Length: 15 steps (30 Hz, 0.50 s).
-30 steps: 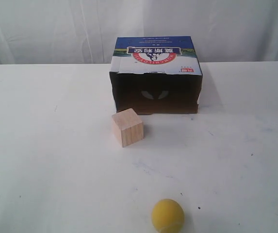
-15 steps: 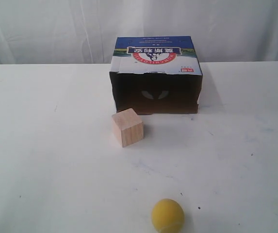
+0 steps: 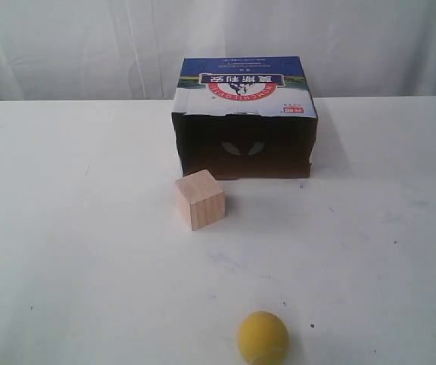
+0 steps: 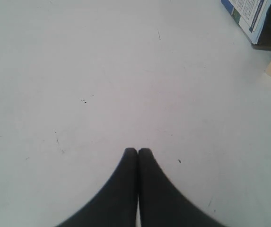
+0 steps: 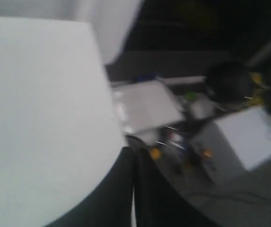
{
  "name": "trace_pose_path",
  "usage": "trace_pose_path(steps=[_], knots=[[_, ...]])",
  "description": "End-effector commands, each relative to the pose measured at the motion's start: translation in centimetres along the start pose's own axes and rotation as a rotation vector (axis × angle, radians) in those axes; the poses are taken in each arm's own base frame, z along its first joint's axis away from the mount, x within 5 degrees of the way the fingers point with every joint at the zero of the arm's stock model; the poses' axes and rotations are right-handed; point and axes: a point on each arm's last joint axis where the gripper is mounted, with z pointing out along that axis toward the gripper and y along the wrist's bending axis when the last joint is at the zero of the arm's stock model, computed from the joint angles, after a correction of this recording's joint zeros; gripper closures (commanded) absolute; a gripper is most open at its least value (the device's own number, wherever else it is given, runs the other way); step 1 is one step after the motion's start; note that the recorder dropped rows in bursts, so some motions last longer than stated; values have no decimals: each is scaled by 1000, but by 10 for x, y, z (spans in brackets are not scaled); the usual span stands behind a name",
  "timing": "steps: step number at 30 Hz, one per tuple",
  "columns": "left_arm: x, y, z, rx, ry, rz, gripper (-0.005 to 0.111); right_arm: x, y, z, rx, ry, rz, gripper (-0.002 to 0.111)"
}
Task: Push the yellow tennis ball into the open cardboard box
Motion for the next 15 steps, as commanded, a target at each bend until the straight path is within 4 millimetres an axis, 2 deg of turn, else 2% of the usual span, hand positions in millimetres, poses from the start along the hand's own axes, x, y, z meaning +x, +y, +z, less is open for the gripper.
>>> trace_pose_path(steps=[1, 3, 6, 8, 10, 13, 15], knots=[[1, 0, 0, 7, 5, -7, 107, 26, -18, -6, 178, 242, 66, 108], [1, 0, 0, 7, 5, -7, 107, 37, -7, -10, 52, 383, 55, 108], [1, 0, 0, 7, 5, -7, 107, 54, 17, -22, -236, 601, -72, 108], [1, 0, 0, 7, 5, -7, 107, 59, 31, -32, -412, 691, -47, 108], [1, 0, 0, 7, 5, -7, 107, 57, 43, -41, -543, 713, -2, 108], [1, 0, 0, 7, 5, -7, 107, 48, 60, -57, -676, 652, -39, 108], [1, 0, 0, 7, 5, -7, 107, 41, 78, -75, -773, 609, -94, 108]])
